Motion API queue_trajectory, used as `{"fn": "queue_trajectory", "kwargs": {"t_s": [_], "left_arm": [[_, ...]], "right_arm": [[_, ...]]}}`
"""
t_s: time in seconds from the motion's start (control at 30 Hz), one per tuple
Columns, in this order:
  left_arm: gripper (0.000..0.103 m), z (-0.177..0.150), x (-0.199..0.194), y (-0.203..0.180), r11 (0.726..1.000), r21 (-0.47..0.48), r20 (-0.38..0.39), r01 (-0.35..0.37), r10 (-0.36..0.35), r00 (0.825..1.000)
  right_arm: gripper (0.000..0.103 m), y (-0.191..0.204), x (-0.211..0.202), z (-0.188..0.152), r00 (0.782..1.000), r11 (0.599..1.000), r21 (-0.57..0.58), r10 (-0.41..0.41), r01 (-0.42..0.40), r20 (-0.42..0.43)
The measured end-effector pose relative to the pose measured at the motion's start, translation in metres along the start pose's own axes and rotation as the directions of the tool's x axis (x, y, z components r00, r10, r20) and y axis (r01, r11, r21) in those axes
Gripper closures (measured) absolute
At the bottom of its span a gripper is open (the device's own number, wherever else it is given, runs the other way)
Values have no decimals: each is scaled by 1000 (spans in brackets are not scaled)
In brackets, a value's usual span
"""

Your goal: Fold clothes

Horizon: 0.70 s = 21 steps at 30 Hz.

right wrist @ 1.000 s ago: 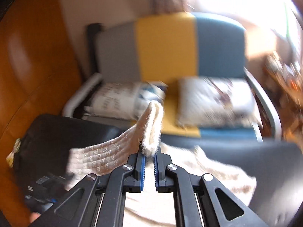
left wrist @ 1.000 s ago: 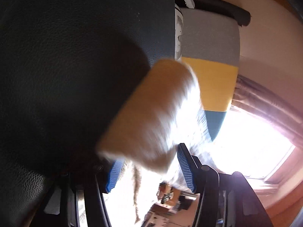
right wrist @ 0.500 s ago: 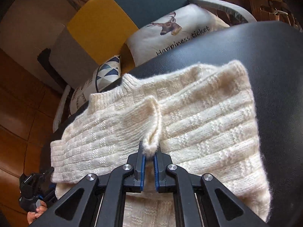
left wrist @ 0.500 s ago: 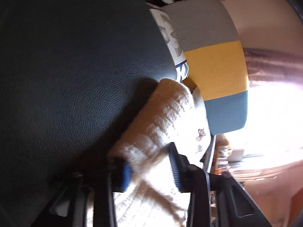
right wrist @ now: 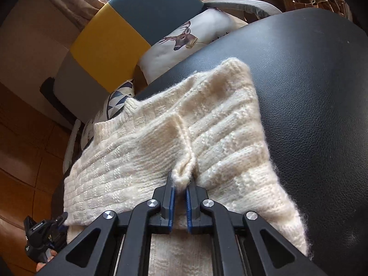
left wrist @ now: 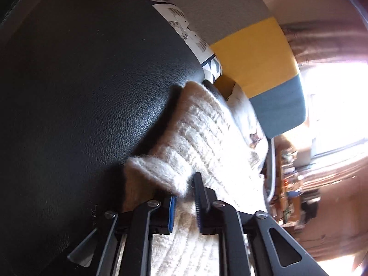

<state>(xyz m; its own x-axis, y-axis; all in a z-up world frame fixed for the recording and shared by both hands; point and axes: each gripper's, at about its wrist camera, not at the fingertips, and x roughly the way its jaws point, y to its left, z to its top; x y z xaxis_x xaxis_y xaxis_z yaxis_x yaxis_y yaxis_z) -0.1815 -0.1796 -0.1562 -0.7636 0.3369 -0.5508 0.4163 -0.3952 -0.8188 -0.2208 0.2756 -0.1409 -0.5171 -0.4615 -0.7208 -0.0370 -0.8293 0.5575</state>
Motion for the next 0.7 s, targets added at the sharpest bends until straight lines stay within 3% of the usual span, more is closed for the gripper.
{"fn": "queue_trajectory", "kwargs": {"t_s": [0.13, 0.27, 0.33, 0.4, 0.53, 0.67, 0.7], "left_arm": [[90, -1, -6, 19, 993, -93, -6, 67, -68, 998], [75, -1, -13, 38, 974, -185, -6, 133, -136, 991], [75, 1, -19, 48, 962, -231, -5, 144, -149, 989], [64, 2, -23, 56, 951, -269, 1, 152, -157, 988], [56, 7, -17, 49, 947, -291, 4, 139, -144, 990], [58, 10, -12, 32, 967, -235, 21, 99, -97, 995], [69, 10, -13, 28, 972, -214, 26, 99, -96, 995]], "right_arm": [[98, -5, 1, 0, 1000, 1000, 8, 29, -29, 3], [98, -5, 2, -1, 999, 999, -1, 37, -37, 12], [98, -5, 2, -1, 999, 999, -5, 38, -38, 13], [97, -7, 2, -1, 998, 999, 3, 53, -53, 15], [95, -7, 2, -2, 998, 998, -6, 62, -62, 26], [95, -8, 2, -2, 997, 997, -10, 74, -74, 21], [95, -10, 1, -1, 997, 997, -3, 76, -76, 15]]}}
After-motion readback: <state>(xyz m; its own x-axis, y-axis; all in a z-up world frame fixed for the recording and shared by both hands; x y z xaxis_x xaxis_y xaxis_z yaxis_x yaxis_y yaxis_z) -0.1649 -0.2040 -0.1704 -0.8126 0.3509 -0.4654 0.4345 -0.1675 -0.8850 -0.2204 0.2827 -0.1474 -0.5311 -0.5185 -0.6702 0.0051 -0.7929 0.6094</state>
